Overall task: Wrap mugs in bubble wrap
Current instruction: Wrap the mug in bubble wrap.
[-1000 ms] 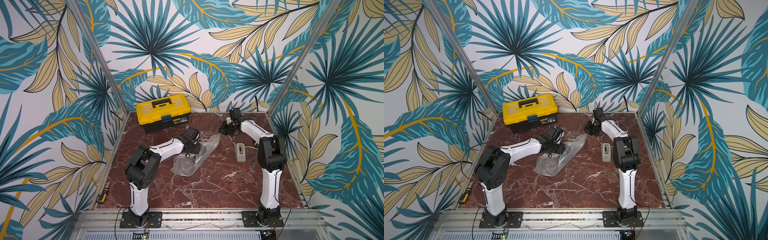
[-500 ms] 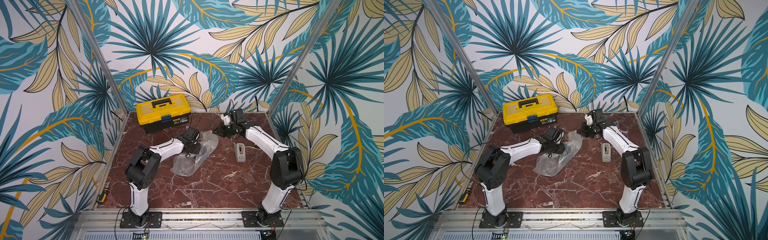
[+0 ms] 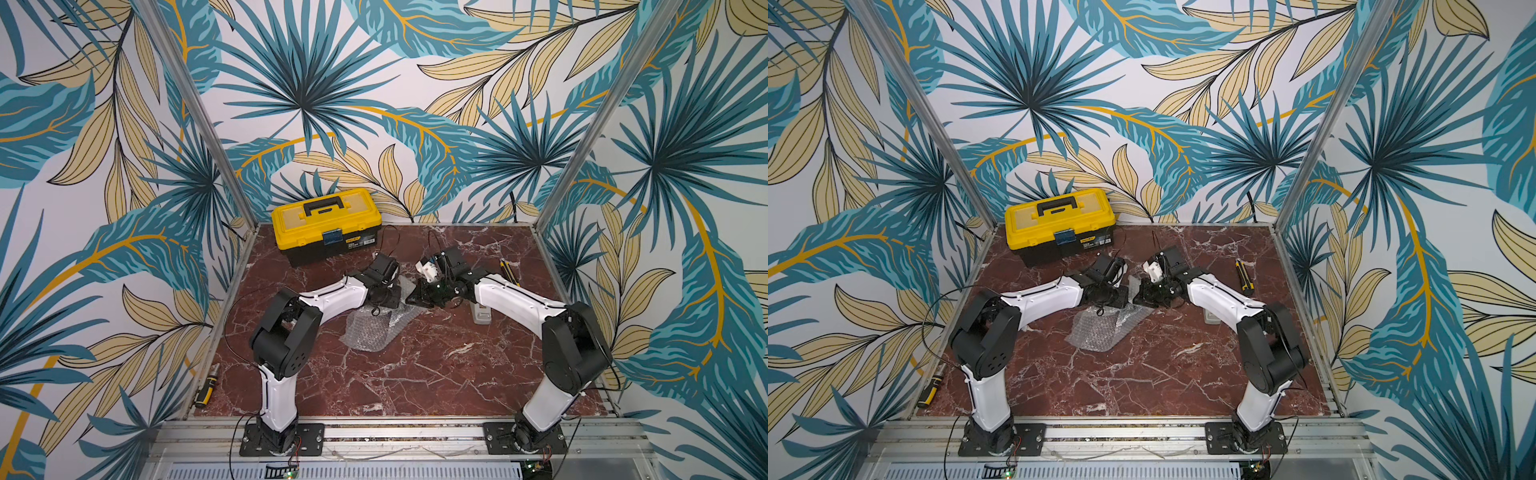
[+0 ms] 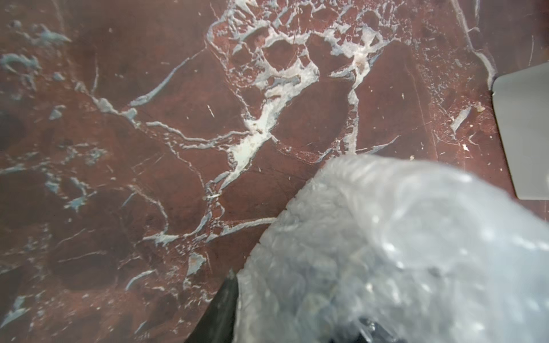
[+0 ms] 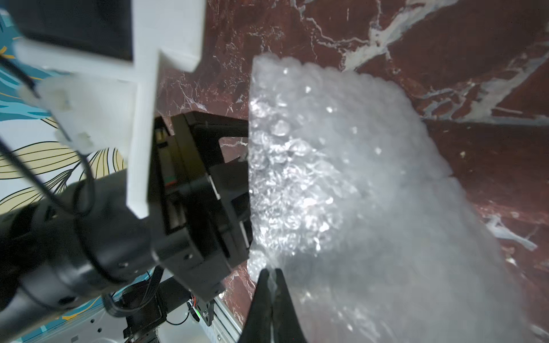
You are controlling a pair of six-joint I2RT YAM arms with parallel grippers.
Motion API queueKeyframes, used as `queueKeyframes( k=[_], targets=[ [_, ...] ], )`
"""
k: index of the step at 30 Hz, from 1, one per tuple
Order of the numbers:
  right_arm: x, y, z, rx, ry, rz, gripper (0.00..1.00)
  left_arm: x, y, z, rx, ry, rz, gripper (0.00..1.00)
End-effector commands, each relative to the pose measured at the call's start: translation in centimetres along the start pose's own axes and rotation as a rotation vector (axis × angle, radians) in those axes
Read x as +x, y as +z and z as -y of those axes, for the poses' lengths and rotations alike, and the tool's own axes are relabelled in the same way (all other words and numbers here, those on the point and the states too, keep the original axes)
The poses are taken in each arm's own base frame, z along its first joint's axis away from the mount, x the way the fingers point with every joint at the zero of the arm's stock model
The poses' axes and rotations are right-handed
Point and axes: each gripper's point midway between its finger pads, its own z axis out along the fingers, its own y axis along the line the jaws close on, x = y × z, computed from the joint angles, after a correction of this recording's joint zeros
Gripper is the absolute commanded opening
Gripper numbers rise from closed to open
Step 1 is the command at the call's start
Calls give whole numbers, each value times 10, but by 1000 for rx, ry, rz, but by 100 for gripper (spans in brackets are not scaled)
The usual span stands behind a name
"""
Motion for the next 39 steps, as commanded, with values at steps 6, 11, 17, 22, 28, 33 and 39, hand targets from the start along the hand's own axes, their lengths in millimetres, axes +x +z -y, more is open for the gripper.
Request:
queueKeyframes(
  k=[6,11,17,22,28,33,39],
  targets=[
    [10,32,5,-5,1,-60,0,2,-14,6,38,-28,11,43],
    [14,41,15,19,10,-82,0,-7,-33,8,62,-58,53,52],
    [16,47,16,11,5,-101,0,-14,-57,6,74,-74,103,53],
    [17,48,12,-1,-8,-109,0,-17,-71,9,87,-53,135,54],
    [17,49,8,-13,-22,-116,0,-14,-54,7,76,-41,96,56],
    [19,50,6,-14,-29,-128,0,-22,-45,14,106,-40,104,58],
    [18,49,5,-5,-32,-133,0,-14,-26,11,89,-40,55,58]
  ],
)
